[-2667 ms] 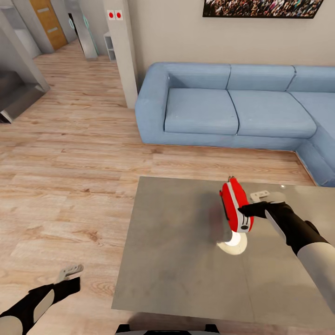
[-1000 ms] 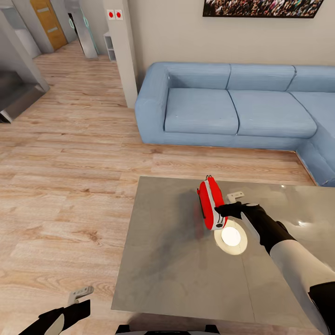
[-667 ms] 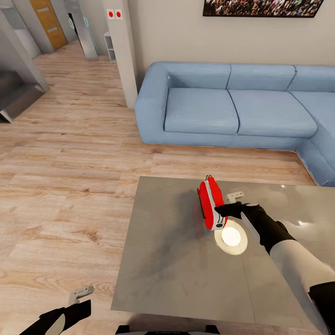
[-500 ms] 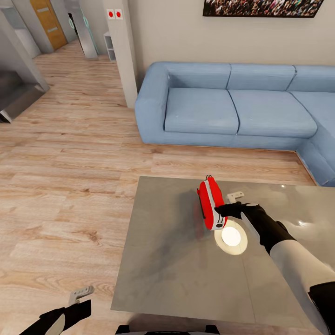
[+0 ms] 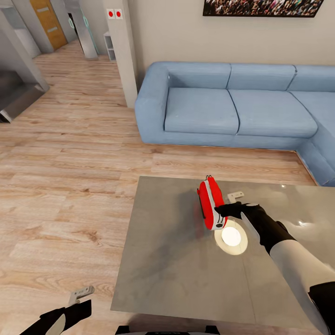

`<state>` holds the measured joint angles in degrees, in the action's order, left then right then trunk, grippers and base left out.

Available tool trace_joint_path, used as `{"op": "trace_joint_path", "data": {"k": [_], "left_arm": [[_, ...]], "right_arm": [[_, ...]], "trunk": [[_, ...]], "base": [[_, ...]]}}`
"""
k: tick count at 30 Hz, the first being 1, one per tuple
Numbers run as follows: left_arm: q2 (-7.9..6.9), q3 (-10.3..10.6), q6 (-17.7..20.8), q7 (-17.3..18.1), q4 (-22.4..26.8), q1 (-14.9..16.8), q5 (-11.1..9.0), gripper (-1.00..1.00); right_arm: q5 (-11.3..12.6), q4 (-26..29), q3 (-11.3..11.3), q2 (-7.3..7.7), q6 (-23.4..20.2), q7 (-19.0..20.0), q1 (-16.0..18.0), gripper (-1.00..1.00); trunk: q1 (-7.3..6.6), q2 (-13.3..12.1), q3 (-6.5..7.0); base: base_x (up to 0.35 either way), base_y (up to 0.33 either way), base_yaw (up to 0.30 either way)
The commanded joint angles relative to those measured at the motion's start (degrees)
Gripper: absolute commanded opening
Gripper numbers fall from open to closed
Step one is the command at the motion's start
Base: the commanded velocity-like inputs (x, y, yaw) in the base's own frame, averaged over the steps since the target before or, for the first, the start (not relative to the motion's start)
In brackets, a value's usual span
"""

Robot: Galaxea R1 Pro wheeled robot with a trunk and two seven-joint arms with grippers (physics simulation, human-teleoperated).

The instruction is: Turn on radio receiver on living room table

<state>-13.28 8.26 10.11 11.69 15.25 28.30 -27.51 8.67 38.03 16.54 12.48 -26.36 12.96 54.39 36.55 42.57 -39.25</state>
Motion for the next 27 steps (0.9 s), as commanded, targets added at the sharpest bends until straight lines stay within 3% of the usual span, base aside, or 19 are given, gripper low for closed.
{"op": "trace_joint_path", "data": {"k": [1, 19, 27], "left_arm": [[0.00, 0.0, 0.0, 0.0, 0.0, 0.0, 0.0, -1.00], [-0.41, 0.0, -0.1, 0.0, 0.0, 0.0, 0.2, -1.00], [-0.55, 0.1, -0.8, -0.1, -0.1, 0.0, 0.3, -1.00]], "right_arm": [[0.1, 0.0, 0.0, 0.00, 0.0, 0.0, 0.0, 1.00], [0.1, 0.0, 0.0, 0.00, 0.0, 0.0, 0.0, 1.00], [0.1, 0.0, 0.0, 0.00, 0.0, 0.0, 0.0, 1.00]], "trunk": [[0.00, 0.0, 0.00], [0.00, 0.0, 0.00], [-1.76, -3.2, 1.44]], "base": [[0.000, 0.000, 0.000], [0.000, 0.000, 0.000], [0.000, 0.000, 0.000]]}}
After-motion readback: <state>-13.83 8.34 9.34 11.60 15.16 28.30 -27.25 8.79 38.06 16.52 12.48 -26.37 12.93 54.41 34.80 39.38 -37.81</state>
